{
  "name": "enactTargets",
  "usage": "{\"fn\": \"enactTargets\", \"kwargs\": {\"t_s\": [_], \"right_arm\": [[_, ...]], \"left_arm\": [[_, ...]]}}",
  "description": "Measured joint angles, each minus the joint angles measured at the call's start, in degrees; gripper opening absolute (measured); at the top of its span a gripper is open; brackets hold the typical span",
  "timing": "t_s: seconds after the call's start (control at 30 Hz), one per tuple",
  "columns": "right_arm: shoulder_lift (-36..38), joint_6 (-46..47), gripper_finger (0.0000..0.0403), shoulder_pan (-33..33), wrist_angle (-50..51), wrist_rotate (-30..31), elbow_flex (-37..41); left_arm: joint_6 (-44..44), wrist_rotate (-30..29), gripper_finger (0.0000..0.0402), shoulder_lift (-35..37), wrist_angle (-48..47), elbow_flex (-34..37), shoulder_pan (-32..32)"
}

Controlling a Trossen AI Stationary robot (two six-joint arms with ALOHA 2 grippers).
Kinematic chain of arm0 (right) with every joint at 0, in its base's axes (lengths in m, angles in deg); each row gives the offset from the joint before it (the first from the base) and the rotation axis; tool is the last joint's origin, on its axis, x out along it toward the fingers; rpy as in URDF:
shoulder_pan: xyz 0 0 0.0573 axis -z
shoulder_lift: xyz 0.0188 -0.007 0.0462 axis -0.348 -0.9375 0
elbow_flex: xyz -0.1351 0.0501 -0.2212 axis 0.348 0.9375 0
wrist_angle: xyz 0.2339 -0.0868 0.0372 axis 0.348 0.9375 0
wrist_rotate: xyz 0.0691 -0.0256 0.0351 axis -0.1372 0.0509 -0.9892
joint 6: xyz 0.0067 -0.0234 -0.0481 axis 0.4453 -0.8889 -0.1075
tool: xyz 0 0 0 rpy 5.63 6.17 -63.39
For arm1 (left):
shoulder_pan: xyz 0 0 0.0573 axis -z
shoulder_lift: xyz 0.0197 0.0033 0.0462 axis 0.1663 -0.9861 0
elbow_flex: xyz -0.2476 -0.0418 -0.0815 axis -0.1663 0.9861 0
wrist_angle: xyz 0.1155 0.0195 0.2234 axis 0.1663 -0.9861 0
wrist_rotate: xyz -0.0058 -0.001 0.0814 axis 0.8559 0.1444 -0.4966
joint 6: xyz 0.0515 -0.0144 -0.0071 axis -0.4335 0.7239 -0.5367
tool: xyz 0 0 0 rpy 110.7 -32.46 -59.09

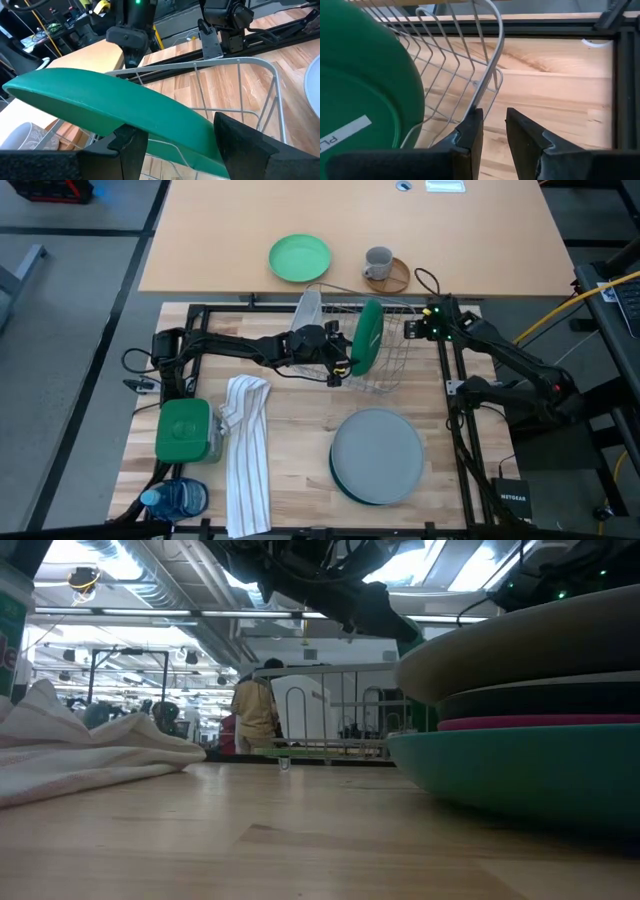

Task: Sort dishes
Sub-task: Put the dark green plate in the dish rack

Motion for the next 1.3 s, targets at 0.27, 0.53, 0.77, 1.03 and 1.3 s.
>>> {"fn": "enactTargets", "kwargs": {"t_s": [0.27,0.53,0.77,1.03,1.3], "right_arm": [[-4.08,1.8,0.0089,-1.5,-6.85,-0.75,0.0],[-8.98,1.96,0.0089,-1.46,-12.5,-2.13,0.0],[-12.08,1.94,0.0089,-1.46,-18.24,-3.04,0.02],[-13.34,1.73,0.0089,-1.46,-19.9,-3.09,0.02],[-13.34,1.52,0.0089,-1.46,-19.96,-3.55,0.02]], "left_arm": [[-1.64,-0.14,0.0211,0.02,-0.04,0.0,0.38],[-3.06,-0.15,0.0211,0.04,-0.04,0.0,0.46],[-3.04,-0.13,0.0211,0.04,0.07,0.0,0.35],[-2.73,-0.15,0.0211,0.04,0.06,0.0,0.32],[4.61,-1.11,0.0212,0.04,-1.66,0.0,-0.47]]}}
